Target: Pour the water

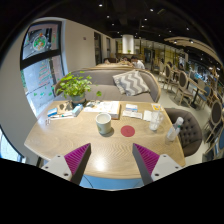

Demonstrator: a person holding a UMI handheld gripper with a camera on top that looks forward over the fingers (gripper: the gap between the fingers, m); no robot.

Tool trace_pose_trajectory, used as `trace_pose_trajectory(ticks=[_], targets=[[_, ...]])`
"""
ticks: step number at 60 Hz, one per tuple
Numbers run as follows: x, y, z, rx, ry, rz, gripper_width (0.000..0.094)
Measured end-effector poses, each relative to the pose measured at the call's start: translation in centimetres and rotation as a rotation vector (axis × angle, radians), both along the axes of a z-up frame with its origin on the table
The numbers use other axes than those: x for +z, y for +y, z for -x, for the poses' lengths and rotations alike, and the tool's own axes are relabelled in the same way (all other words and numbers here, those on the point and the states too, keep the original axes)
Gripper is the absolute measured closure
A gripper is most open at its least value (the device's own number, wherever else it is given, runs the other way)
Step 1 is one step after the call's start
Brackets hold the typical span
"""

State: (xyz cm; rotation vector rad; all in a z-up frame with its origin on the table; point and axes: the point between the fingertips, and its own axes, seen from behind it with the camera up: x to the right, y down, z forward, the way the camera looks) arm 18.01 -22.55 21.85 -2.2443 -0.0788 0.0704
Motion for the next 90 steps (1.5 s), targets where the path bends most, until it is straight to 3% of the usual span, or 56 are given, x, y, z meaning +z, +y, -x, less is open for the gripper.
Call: trace_pose_trajectory(ticks=[23, 37, 58, 66, 73, 90], targets=[[-6.2, 4.0, -17.4, -0.033, 0.047, 0.000, 0.0083], [-11.5, 9.0, -27.9, -0.072, 0.009, -0.058, 0.0083], [-17.7, 18.0, -35.5, -0.090, -0.069, -0.134, 0.0095], [-18.5, 20.1, -35.8, -0.074, -0.066, -0.164, 0.0208], [-18.4, 21.2, -35.8, -0.075, -0.066, -0.201, 0.0434], [-18.2, 21.4, -36.4, -0.110, -0.072, -0.220, 0.0527]])
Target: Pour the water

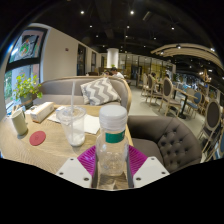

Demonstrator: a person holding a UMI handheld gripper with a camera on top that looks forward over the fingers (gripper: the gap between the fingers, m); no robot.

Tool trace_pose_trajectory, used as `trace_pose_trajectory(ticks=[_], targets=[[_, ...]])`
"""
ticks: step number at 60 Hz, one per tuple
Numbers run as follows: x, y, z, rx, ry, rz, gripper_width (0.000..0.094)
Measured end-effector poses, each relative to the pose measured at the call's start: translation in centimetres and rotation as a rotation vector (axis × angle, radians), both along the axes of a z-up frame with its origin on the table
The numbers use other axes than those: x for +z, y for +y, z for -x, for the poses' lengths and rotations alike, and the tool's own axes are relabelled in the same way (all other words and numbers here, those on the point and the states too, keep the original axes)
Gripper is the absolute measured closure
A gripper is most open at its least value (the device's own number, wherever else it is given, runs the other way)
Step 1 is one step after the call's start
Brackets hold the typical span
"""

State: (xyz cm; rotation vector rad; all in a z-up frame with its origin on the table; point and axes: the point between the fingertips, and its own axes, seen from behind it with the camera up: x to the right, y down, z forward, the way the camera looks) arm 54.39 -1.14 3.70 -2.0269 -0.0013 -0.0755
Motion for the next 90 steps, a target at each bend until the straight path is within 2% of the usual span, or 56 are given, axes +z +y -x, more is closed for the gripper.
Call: trace_pose_trajectory(ticks=[10, 16, 29, 42, 47, 54, 63, 70, 83, 90], targets=[[0.6, -0.1, -0.9, -0.037, -0.057, 0.010, 0.0528], [3.3, 0.3, -1.5, -0.056, -0.130, 0.000, 0.0527], [11.7, 1.0, 0.4, -0.062, -0.418, -0.041, 0.0529], [20.9, 2.9, 8.8, -0.051, -0.873, -0.095, 0.0528], [23.1, 3.9, 13.6, -0.005, -1.065, -0.109, 0.0528], [23.5, 5.6, 21.1, 0.090, -1.319, -0.117, 0.0530], [20.2, 7.8, 28.7, 0.239, -1.618, -0.076, 0.0530], [16.7, 9.3, 31.9, 0.348, -1.819, -0.023, 0.0531], [12.9, 10.4, 33.3, 0.444, -2.034, 0.096, 0.0530], [12.9, 10.2, 33.4, 0.448, -2.009, 0.106, 0.0532]])
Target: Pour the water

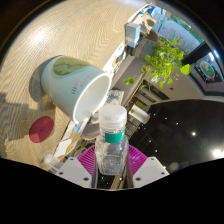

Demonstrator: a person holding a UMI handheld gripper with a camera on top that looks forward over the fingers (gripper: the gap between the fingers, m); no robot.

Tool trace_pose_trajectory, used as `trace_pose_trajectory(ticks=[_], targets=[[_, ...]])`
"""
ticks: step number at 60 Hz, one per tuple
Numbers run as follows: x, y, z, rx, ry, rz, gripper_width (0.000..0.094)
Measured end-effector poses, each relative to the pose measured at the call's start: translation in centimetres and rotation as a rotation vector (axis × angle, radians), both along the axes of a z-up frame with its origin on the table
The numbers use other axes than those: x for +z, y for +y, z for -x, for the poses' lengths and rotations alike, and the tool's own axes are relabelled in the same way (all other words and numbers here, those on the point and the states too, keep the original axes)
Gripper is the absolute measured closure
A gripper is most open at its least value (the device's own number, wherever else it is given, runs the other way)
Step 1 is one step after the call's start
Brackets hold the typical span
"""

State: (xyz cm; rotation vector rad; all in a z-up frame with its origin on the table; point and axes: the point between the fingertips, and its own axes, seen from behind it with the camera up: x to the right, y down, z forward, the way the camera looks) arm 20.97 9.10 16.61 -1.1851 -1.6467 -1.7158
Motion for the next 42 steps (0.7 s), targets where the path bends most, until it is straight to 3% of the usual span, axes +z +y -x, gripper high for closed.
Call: trace_pose_trajectory(ticks=[9, 22, 31, 42], targets=[[2.4, -0.8, 0.1, -0.028, 0.276, -0.029, 0.0532], [5.0, -3.2, -1.2, -0.172, 1.034, -0.084, 0.0528], [1.8, -4.3, -2.2, -0.269, 1.456, -0.040, 0.0530], [-5.7, -4.4, -3.0, -0.402, 1.795, 0.025, 0.0529]])
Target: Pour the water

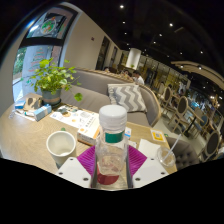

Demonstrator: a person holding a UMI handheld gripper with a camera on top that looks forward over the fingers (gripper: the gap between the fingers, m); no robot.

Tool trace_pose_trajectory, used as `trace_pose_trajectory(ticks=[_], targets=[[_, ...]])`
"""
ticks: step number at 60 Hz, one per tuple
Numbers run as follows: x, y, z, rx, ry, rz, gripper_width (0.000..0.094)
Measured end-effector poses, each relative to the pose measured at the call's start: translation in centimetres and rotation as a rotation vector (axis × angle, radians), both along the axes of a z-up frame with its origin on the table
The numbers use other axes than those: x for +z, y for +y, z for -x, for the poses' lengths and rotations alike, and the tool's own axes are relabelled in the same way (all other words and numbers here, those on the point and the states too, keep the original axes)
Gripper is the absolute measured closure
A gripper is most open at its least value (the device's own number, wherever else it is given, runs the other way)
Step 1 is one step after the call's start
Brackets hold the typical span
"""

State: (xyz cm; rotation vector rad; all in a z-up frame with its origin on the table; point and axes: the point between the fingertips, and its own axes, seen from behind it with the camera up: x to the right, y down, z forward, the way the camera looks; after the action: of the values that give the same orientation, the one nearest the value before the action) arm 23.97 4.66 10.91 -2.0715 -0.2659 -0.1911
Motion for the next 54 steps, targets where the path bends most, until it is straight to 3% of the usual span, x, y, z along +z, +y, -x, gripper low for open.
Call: trace_pose_trajectory(ticks=[16, 26, 29, 32, 37, 39, 54], targets=[[-7.4, -0.2, -0.7, -0.026, 0.157, 0.056, 0.0522], [-7.2, -0.3, -0.9, -0.047, 0.221, -0.009, 0.0487], [-7.2, -0.4, -0.9, -0.050, 0.233, -0.004, 0.0455], [-8.2, -1.0, -0.6, -0.054, 0.246, 0.062, 0.0391], [-8.7, -2.3, 0.0, -0.066, 0.290, 0.151, 0.0061], [-8.3, -2.9, -0.1, -0.075, 0.291, 0.156, 0.0102], [0.6, -11.6, 1.5, -0.145, 0.228, 0.185, 0.0082]])
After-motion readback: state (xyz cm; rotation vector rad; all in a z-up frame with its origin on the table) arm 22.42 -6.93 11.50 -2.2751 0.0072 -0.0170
